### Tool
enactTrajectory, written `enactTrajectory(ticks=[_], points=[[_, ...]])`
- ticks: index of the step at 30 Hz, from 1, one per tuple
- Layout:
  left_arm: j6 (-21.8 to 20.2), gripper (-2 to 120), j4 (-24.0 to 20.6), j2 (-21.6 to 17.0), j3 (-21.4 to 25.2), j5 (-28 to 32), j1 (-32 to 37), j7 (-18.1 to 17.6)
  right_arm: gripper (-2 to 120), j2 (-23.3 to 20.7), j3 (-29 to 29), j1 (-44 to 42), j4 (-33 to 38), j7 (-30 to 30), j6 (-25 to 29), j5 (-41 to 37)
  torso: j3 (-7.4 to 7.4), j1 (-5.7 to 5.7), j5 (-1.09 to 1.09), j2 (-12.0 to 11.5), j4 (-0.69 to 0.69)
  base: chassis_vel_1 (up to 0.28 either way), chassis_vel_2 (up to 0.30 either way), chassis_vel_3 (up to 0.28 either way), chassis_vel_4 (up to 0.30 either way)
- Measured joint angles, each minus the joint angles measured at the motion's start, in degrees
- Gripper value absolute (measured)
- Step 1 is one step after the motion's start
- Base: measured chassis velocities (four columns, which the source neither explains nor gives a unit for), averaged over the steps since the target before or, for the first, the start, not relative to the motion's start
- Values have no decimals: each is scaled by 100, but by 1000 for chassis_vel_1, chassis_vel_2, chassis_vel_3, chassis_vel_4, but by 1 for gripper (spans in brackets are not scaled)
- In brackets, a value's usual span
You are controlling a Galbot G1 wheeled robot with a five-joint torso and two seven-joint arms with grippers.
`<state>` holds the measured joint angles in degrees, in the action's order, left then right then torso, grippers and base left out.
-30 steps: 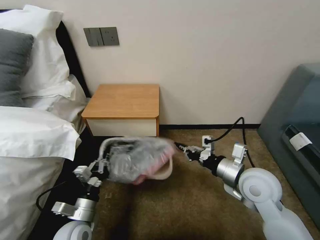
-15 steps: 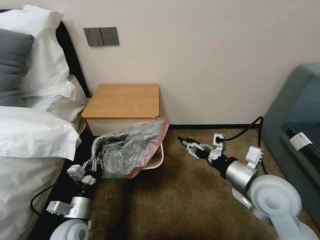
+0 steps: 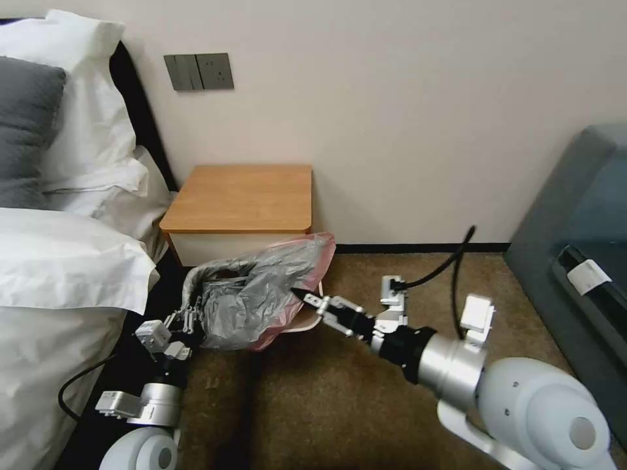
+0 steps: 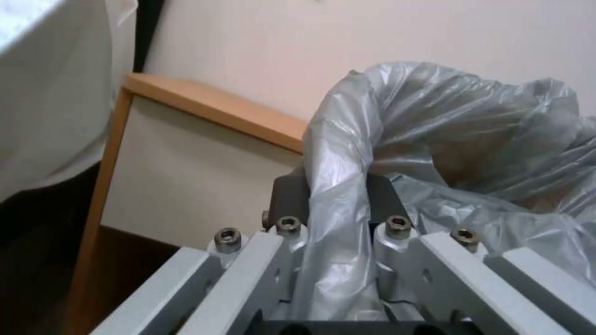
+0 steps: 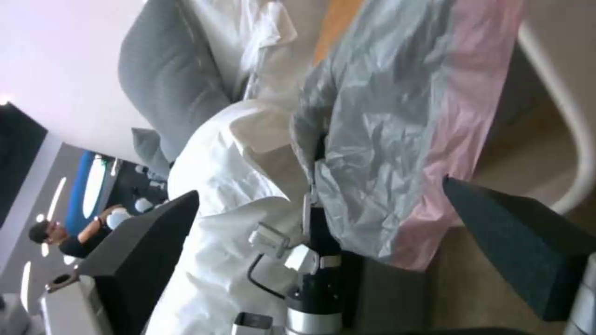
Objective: Pick up the garbage bag from the table and place it over the trash can.
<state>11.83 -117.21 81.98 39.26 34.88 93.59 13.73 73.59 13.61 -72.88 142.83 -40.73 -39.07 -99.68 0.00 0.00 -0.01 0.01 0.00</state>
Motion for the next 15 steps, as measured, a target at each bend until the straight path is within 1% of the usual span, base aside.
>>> enactTrajectory(ticks=[7, 15], points=[[121, 8, -79, 9, -1, -239, 11, -42, 100, 179, -344, 83, -179, -112, 135, 558, 0, 0, 0, 0, 0, 0, 0, 0, 0], [242, 8, -137, 20, 6, -468, 6, -48, 100, 203, -467, 109, -253, -163, 257, 869, 0, 0, 1, 0, 0, 0, 0, 0, 0]])
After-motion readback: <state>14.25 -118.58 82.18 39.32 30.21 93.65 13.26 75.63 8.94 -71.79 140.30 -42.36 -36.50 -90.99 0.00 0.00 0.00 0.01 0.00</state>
